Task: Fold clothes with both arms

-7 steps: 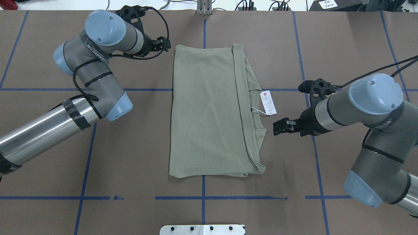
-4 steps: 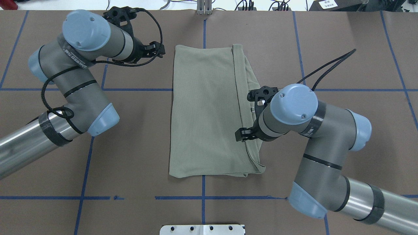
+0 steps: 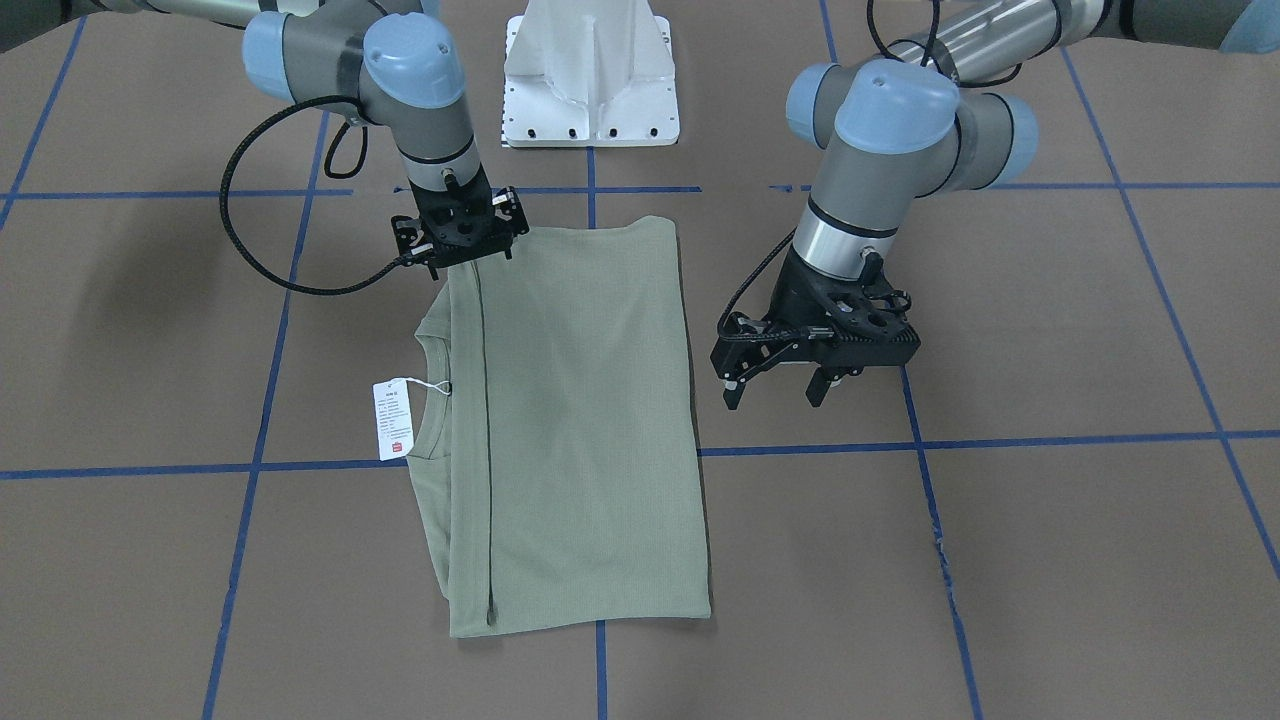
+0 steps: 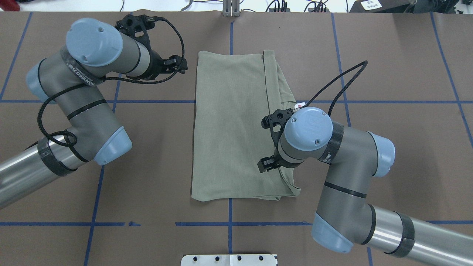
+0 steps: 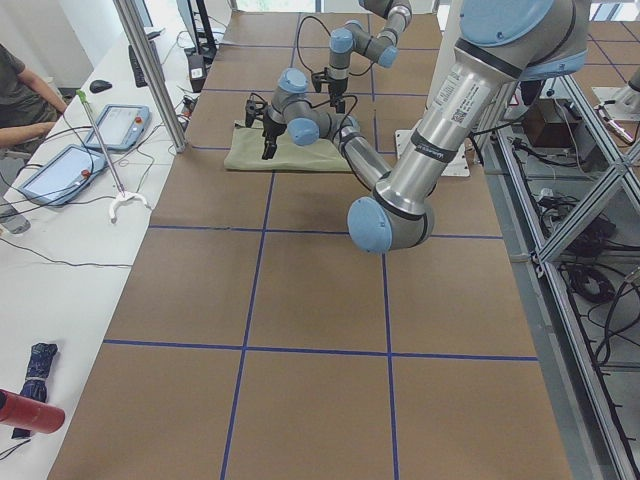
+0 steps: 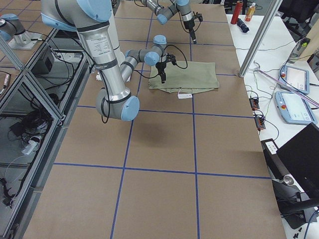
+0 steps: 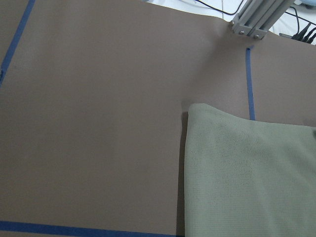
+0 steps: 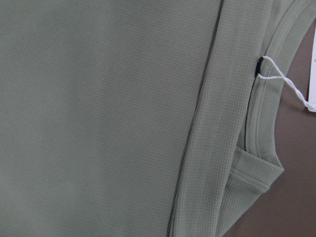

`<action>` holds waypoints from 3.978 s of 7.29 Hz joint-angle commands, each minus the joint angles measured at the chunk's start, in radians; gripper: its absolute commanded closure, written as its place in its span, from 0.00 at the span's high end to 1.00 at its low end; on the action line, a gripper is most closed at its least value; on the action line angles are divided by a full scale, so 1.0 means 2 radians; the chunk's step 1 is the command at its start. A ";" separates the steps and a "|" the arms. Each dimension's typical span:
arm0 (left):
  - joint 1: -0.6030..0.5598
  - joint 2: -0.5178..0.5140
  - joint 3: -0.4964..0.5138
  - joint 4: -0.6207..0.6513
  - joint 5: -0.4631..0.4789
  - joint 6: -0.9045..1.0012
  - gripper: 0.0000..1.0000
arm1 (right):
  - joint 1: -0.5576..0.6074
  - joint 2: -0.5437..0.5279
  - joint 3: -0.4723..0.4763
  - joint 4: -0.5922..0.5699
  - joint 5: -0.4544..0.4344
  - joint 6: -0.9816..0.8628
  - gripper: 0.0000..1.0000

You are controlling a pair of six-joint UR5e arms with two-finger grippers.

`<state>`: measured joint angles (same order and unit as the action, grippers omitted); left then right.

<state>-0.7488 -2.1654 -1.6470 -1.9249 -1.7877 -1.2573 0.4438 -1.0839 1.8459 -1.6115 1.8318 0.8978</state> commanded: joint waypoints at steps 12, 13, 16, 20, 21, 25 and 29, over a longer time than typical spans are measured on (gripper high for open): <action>0.016 0.015 0.006 -0.006 0.002 -0.001 1.00 | -0.026 -0.019 -0.001 0.002 -0.002 -0.010 0.31; 0.016 0.015 0.006 -0.006 0.002 -0.001 1.00 | -0.026 -0.019 -0.001 0.002 -0.002 -0.010 0.31; 0.016 0.015 0.006 -0.006 0.002 -0.001 1.00 | -0.024 -0.021 -0.001 0.002 -0.001 -0.010 0.25; 0.016 0.014 0.005 -0.006 0.002 -0.002 1.00 | -0.021 -0.026 0.001 0.002 -0.001 -0.010 0.00; 0.016 0.013 0.006 -0.006 0.002 -0.001 1.00 | -0.019 -0.026 0.004 0.002 0.000 -0.010 0.00; 0.017 0.011 0.007 -0.006 0.002 -0.002 1.00 | -0.013 -0.071 0.028 0.001 -0.002 -0.006 0.00; 0.017 0.011 0.007 -0.006 0.002 -0.003 1.00 | -0.006 -0.105 0.052 -0.001 -0.002 -0.003 0.17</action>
<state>-0.7148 -2.1441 -1.6337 -1.9370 -1.7840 -1.2638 0.4244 -1.2804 1.9353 -1.6123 1.8283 0.8909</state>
